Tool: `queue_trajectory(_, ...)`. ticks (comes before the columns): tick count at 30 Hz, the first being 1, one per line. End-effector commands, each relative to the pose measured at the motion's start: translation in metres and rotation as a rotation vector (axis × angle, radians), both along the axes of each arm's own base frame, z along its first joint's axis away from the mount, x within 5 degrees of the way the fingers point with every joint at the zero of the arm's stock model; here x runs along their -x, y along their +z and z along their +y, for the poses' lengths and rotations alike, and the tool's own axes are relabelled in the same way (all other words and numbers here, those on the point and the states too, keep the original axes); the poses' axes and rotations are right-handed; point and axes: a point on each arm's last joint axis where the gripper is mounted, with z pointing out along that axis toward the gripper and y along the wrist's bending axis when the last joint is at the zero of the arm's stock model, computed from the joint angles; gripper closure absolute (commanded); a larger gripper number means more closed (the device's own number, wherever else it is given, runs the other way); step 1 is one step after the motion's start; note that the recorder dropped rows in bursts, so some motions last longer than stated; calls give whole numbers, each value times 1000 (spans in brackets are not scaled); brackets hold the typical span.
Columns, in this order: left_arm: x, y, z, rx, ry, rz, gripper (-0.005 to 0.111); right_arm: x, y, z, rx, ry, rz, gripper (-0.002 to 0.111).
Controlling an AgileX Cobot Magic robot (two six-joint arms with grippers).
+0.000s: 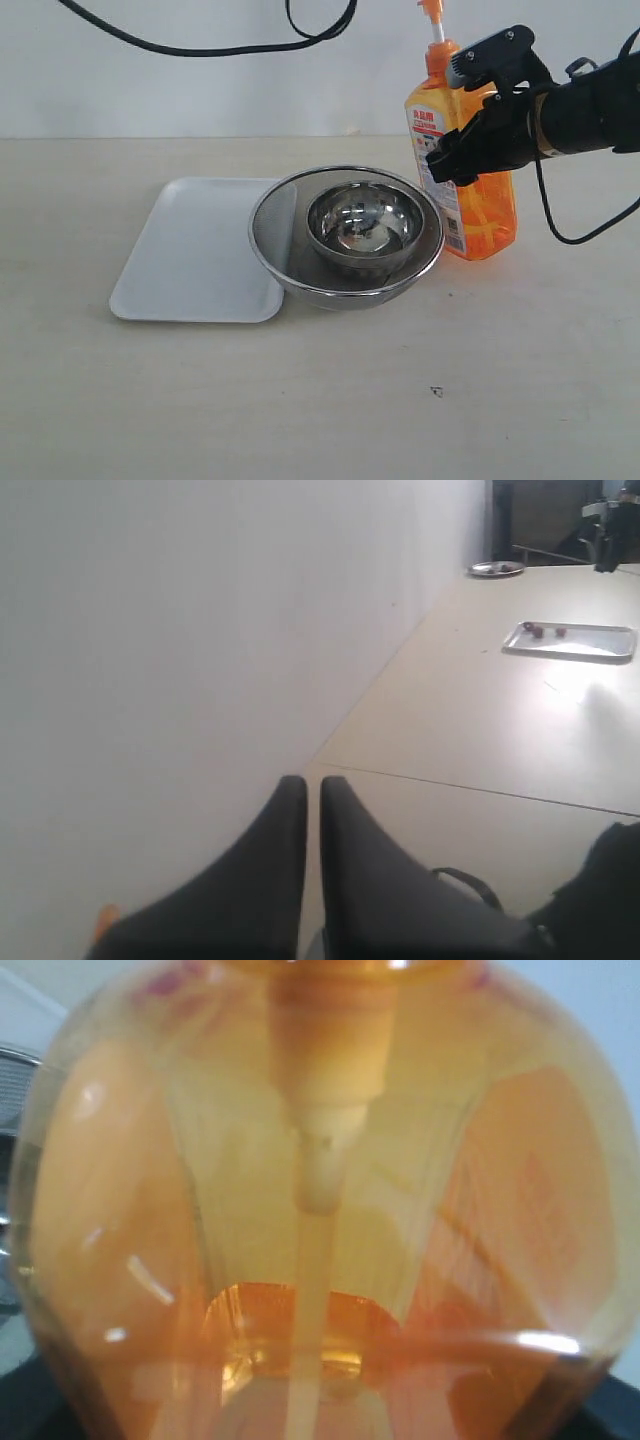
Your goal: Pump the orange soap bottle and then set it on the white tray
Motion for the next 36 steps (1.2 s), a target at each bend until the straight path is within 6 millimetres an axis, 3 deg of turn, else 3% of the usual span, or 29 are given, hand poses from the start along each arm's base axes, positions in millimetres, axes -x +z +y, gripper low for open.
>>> queue_trajectory(1,-14,-11,-8,5,151,19,102,-1,12,0,7,8,-41,108)
queue_trajectory(10,-30,-31,-11,-20,339,36,102,-1,12,-3,20,-16,-46,108)
queue_trajectory(13,-30,-31,-11,-12,357,41,102,6,-2,-8,83,-22,-22,108)
queue_trajectory(17,-34,-30,-22,3,399,20,102,7,-7,-12,133,-38,-25,108)
queue_trajectory(21,-37,-41,-36,1,420,19,102,9,-7,-9,114,-9,-16,108)
queue_trajectory(36,-45,-44,-32,33,538,53,102,11,-7,-5,112,60,-16,108)
